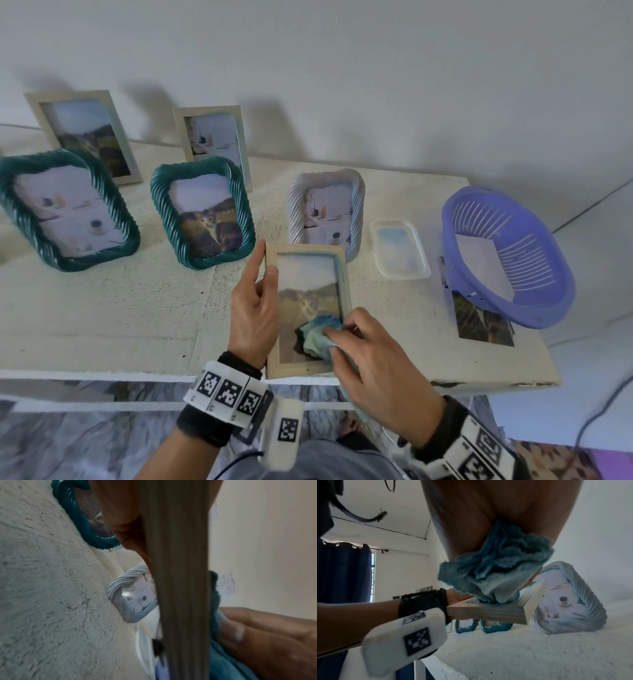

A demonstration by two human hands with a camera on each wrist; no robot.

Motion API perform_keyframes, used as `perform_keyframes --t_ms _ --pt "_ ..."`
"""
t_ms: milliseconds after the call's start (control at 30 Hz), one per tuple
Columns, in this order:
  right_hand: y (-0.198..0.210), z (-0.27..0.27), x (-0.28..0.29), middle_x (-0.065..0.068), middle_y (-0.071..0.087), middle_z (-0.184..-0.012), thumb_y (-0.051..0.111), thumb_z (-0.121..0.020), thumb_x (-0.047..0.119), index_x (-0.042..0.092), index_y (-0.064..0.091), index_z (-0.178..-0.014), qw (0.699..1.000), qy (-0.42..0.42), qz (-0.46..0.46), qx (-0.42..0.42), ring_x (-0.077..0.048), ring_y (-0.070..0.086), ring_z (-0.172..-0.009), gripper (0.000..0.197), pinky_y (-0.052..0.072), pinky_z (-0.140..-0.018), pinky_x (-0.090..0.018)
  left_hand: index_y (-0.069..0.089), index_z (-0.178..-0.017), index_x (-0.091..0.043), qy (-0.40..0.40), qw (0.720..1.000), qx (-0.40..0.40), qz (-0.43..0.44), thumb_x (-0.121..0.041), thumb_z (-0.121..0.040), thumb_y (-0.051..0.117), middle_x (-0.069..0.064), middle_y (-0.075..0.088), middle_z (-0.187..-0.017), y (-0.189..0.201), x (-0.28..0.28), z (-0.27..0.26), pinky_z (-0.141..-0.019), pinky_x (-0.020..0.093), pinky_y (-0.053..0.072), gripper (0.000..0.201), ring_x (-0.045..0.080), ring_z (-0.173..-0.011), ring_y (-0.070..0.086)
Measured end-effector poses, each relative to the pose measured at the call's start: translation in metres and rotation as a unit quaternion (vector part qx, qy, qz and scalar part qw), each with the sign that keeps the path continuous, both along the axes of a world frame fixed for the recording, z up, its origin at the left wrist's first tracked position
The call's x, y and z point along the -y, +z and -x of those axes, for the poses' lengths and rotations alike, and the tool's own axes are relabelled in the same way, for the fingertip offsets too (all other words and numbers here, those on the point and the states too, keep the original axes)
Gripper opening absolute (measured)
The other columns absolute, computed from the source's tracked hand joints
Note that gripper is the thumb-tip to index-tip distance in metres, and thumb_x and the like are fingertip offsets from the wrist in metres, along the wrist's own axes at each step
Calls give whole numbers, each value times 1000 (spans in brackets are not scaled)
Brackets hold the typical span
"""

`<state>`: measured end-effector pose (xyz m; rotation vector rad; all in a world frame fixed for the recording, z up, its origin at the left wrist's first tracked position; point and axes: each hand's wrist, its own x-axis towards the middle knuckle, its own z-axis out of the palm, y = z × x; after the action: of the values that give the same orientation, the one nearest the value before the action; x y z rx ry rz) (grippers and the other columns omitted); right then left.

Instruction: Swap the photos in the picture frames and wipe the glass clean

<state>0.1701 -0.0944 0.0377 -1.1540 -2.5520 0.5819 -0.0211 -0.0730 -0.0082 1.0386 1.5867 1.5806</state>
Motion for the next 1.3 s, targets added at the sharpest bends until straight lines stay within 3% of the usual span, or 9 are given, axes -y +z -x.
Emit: perform_keyframes --t_ms 233,333,467,733,833,1000,1167,1233,1300 --pt "13 14 -49 -6 47 -95 58 -93 16 5 68 -104 992 -98 -80 -10 -20 53 -74 18 50 -70 -27 40 -148 -26 1 1000 -21 -11 -28 -102 43 6 33 -55 1 -1 -18 -46 29 24 46 16 -48 27" --pt "7 19 -33 0 42 -91 54 -95 19 7 65 -98 991 -119 -52 -33 -14 50 -71 16 43 -68 -17 38 -150 -24 18 999 -22 -19 -28 -104 43 10 38 -59 4 -2 -18 -47 31 26 47 17 -50 29" --pt "-5 15 -7 3 41 -87 55 -96 17 9 64 -97 988 -131 6 -77 -6 44 -67 13 33 -68 -4 36 -151 -17 58 997 -45 -25 -18 -105 41 2 28 -53 11 -1 -14 -42 17 23 46 4 -42 24" --pt "9 36 -51 -1 42 -82 55 -95 11 6 61 -86 972 -183 -41 -140 -7 39 -62 12 32 -64 -2 35 -151 -17 57 996 -59 -32 -16 -105 42 -5 29 -50 16 -8 -16 -42 16 24 47 5 -42 25" --pt "11 28 -49 -2 46 -89 56 -95 13 5 67 -100 985 -112 -33 -131 -12 48 -71 15 38 -69 -11 36 -150 -18 47 997 -40 -38 -16 -105 42 -4 29 -50 16 -10 -11 -41 17 24 45 4 -41 26" --pt "8 4 -37 -2 48 -103 56 -96 19 10 67 -120 995 90 -3 -40 -13 51 -85 28 48 -74 -22 37 -145 -35 19 999 -30 -29 -31 -104 44 26 45 -57 11 -13 0 -41 40 35 42 20 -50 38" --pt "18 10 -74 -6 49 -102 57 -93 18 8 67 -113 989 77 -119 33 -15 48 -87 24 44 -77 -19 37 -149 -16 11 1000 -12 -21 -18 -105 42 -6 30 -52 6 -12 -8 -43 19 23 45 6 -43 24" --pt "20 14 -83 -7 47 -101 57 -94 16 8 66 -115 991 55 -118 25 -16 47 -86 25 42 -76 -21 38 -149 -17 3 1000 11 -15 -19 -105 43 1 41 -61 8 -15 -10 -51 25 33 45 15 -52 35" --pt "19 15 -79 -6 47 -102 58 -94 16 9 67 -116 992 77 -96 24 -16 47 -87 25 42 -76 -21 38 -149 -16 -4 1000 19 -7 -21 -105 43 8 59 -93 13 -16 -6 -73 36 48 45 18 -74 55"
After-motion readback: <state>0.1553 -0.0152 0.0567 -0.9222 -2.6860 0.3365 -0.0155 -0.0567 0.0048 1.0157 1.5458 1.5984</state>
